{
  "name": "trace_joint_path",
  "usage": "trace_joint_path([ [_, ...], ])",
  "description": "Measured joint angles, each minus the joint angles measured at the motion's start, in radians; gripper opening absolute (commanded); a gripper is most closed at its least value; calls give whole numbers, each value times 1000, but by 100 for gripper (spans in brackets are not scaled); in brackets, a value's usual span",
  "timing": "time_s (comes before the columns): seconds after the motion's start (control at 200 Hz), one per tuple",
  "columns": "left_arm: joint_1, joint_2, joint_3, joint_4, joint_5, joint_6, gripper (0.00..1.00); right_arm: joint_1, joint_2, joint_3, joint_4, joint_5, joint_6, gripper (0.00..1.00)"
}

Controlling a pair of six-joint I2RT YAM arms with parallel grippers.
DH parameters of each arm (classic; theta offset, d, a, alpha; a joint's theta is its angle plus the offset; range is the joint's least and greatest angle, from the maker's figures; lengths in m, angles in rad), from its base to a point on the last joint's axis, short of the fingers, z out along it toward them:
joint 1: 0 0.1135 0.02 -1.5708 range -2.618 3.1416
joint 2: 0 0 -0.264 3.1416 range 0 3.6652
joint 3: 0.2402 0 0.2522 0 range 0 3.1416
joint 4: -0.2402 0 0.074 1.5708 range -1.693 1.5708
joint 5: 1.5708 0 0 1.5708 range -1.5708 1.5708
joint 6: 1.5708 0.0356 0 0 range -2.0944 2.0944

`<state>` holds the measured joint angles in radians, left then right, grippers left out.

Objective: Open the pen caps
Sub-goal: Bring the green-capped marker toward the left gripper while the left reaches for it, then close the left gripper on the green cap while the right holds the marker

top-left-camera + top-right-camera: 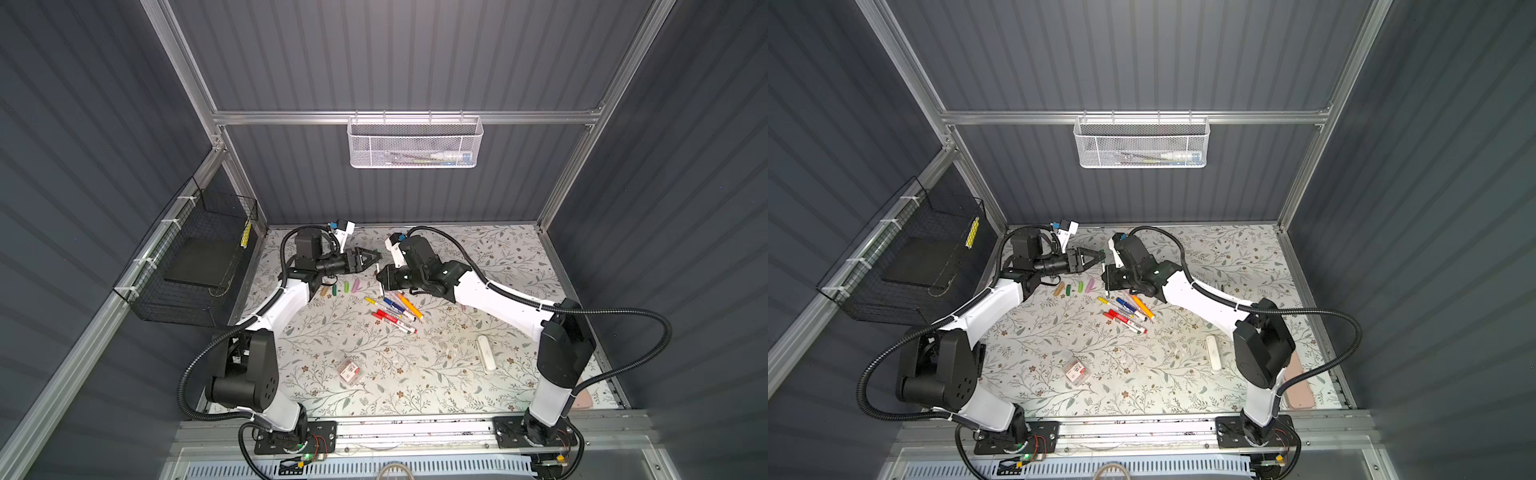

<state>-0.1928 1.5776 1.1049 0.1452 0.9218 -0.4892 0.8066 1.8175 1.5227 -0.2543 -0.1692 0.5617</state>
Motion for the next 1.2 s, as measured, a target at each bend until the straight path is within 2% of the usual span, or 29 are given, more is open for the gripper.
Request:
trace_joint_path([
  [0.045,0,9,1,2,0,-7,47,3,8,9,0,-8,3,0],
  [0.18,0,22,1,7,0,-13,46,12,10,24,1,-19,3,0],
  [0.32,0,22,1,12,0,-19,38,14,10,33,0,-23,3,0],
  [0.585,0,22,0,18,-1,-20,36,14,10,35,-5,-27,3,0],
  [0.705,0,22,0,13,-4,-14,29,14,10,35,-8,-26,2,0],
  [1.201,0,22,0,-21,-16,2,28,14,10,1,-5,-26,-1,0],
])
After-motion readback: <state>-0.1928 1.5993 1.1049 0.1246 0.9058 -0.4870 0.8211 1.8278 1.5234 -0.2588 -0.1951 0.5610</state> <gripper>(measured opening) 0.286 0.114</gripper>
